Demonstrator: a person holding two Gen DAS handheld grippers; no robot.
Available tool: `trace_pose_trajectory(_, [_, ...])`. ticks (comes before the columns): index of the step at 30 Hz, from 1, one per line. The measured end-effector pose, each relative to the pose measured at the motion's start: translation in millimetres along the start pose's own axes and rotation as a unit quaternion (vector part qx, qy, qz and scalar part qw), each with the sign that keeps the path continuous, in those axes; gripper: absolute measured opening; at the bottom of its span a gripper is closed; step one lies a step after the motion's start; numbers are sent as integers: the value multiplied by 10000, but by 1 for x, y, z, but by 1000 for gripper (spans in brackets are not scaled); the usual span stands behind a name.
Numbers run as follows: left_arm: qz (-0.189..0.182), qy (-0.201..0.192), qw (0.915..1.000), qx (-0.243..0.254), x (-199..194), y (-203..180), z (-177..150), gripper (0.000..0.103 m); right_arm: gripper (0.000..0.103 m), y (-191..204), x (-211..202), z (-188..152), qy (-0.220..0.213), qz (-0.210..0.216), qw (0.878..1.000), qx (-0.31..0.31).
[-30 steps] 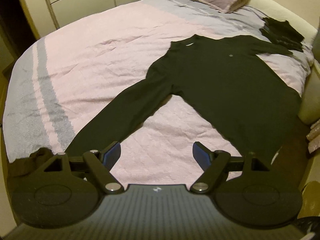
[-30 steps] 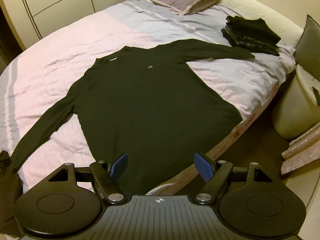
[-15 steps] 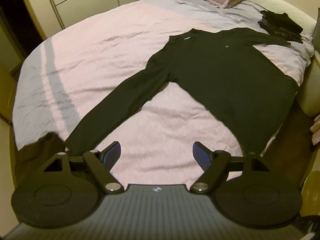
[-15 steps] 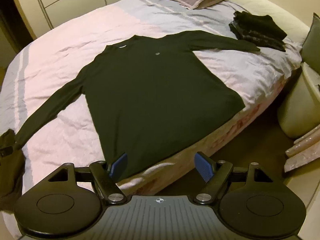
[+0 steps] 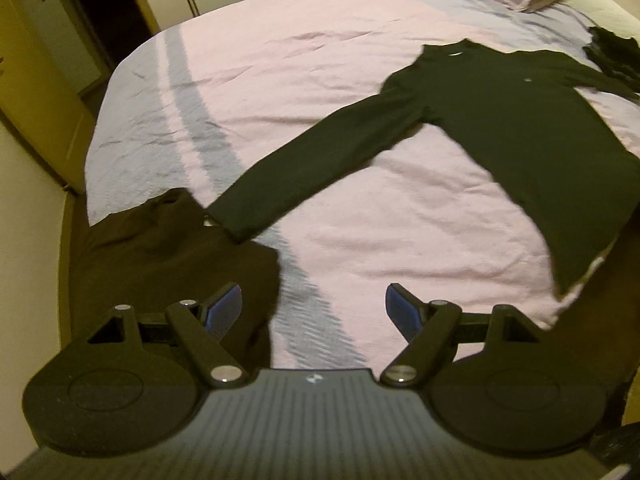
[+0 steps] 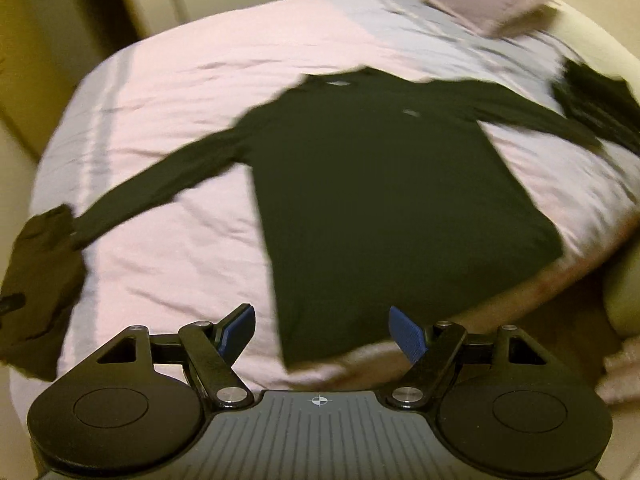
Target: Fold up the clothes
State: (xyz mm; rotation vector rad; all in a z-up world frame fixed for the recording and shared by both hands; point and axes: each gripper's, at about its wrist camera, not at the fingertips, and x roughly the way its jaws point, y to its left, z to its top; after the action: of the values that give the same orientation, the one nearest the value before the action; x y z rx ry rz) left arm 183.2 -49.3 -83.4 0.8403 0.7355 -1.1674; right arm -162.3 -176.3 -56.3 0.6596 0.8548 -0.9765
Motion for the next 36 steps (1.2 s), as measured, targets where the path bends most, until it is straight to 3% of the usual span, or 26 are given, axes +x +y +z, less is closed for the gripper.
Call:
trace_pose_trajectory(5, [248, -64, 9993, 281, 37, 40, 11, 76, 77, 67, 42, 29, -338, 408, 9925, -1098])
trace_pose_trajectory(8, [389, -93, 9974, 594, 62, 64, 16, 76, 77, 123, 79, 42, -485, 730, 9725, -2159])
trace_pose_trajectory(11, [506, -62, 9912, 1222, 89, 77, 14, 76, 72, 183, 122, 47, -542, 946, 9365, -3333])
trace_pose_trajectory(13, [630, -1, 9836, 1688, 106, 82, 12, 75, 43, 217, 154, 46, -482, 1103, 9109, -3947])
trace_pose_trajectory(15, [757, -2, 9782, 1934, 119, 87, 10, 75, 42, 248, 186, 43, -413, 1255, 8823, -4517])
trace_pose_trajectory(20, [716, -38, 9892, 1279, 135, 113, 7, 75, 43, 308, 248, 33, -432, 1645, 8109, -5600])
trace_pose_trajectory(24, [689, 97, 9953, 675, 145, 128, -1, 75, 43, 345, 279, 27, -590, 1827, 7785, -5975])
trace_pose_trajectory(30, [800, 269, 9952, 505, 147, 133, -11, 75, 43, 374, 314, 5, -759, 1601, 7276, -6628])
trace_pose_trajectory(32, [840, 282, 9951, 438, 145, 134, -13, 75, 41, 378, 315, 6, -817, 1683, 7252, -6626])
trace_pose_trajectory(34, [868, 289, 9952, 360, 143, 134, -14, 75, 7, 380, 309, 13, -832, 1800, 7327, -6510])
trace_pose_trajectory(36, [864, 254, 9953, 347, 142, 134, -10, 75, 7, 377, 298, 30, -890, 1910, 7543, -6218])
